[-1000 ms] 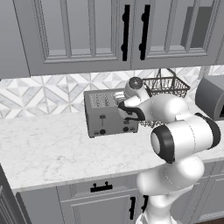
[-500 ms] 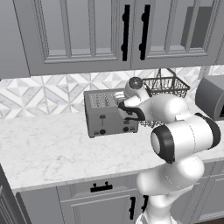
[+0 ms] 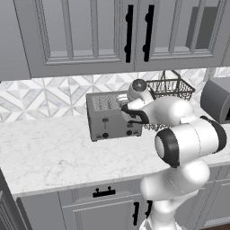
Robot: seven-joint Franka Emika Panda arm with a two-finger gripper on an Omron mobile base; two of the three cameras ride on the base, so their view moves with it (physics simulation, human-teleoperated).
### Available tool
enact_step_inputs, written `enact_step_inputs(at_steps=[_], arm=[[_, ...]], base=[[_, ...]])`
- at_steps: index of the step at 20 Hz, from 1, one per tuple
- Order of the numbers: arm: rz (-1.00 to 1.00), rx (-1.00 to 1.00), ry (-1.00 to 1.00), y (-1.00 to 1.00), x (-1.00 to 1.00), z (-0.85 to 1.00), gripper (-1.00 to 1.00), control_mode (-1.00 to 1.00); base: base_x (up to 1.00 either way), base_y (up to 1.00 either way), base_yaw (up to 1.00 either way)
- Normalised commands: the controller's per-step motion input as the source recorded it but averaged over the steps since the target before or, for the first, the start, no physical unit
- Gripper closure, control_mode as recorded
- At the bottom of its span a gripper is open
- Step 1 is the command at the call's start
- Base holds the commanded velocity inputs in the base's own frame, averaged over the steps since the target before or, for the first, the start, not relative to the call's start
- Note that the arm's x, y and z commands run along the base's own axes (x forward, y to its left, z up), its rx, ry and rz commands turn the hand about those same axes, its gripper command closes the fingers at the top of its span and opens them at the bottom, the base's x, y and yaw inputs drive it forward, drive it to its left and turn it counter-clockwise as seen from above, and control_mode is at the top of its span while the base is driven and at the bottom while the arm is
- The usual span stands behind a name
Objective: Start the toaster. Once the lever pops up, take the bread to the plate on the dining counter.
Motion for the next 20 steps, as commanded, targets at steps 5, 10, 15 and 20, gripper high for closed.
enact_step_inputs(at_steps=[5,10,15,20], arm=[[0.0,0.0,0.0,0.0,0.0,0.0,-1.0,-1.0],[0.0,0.0,0.0,0.0,0.0,0.0,-1.0,-1.0],[0.0,0.0,0.0,0.0,0.0,0.0,-1.0,-1.0],[0.0,0.0,0.0,0.0,0.0,0.0,-1.0,-1.0]], base=[[0.0,0.0,0.0],[0.0,0.0,0.0],[0.0,0.0,0.0],[0.0,0.0,0.0]])
